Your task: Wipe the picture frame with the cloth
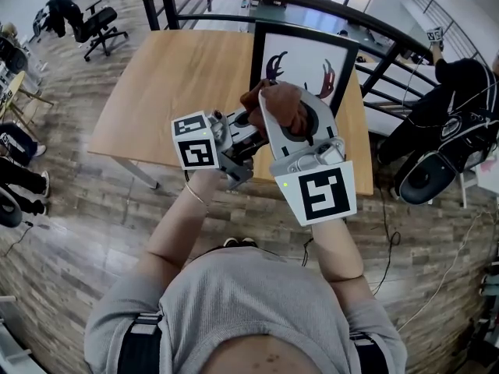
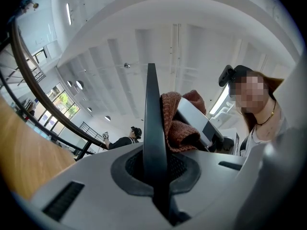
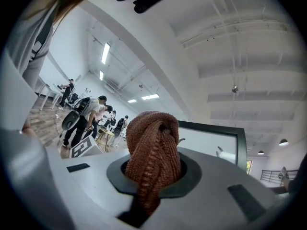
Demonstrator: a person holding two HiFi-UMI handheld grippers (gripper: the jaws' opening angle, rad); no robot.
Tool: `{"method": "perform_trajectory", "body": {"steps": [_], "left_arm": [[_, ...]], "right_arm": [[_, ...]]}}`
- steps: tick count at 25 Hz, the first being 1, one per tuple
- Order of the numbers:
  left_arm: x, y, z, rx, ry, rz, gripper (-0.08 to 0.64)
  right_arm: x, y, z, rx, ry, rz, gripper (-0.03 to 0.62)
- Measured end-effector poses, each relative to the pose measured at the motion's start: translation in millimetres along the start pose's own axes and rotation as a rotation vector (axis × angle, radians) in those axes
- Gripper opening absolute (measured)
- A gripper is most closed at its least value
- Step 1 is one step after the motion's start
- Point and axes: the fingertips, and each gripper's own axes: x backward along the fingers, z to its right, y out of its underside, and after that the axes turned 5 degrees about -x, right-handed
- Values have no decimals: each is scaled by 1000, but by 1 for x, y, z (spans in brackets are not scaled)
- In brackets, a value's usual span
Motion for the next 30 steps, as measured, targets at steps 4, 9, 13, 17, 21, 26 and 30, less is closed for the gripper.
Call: {"method": "perform_trajectory", "body": {"steps": [4, 9, 13, 17, 21, 26, 30], "left_arm": [[0, -1, 0, 6, -8, 17, 17], [1, -1, -1, 12, -20, 24, 17], [2, 2, -6, -3, -32, 12, 17], [2, 1, -7, 12, -41, 39, 17], [0, 1, -7, 19, -51, 67, 17], [0, -1, -6, 26, -55, 93, 17], [1, 1, -9, -1, -64, 66, 17]], "right_arm": [[9, 7, -3, -59, -17, -15, 46], [20, 15, -9, -105, -32, -18, 46], [27, 21, -13, -126, -31, -30, 46], [45, 36, -15, -115, -57, -84, 46], [64, 56, -18, -164, -83, -117, 46], [78, 75, -23, -210, -87, -157, 46], [80, 76, -23, -223, -76, -147, 46]]}}
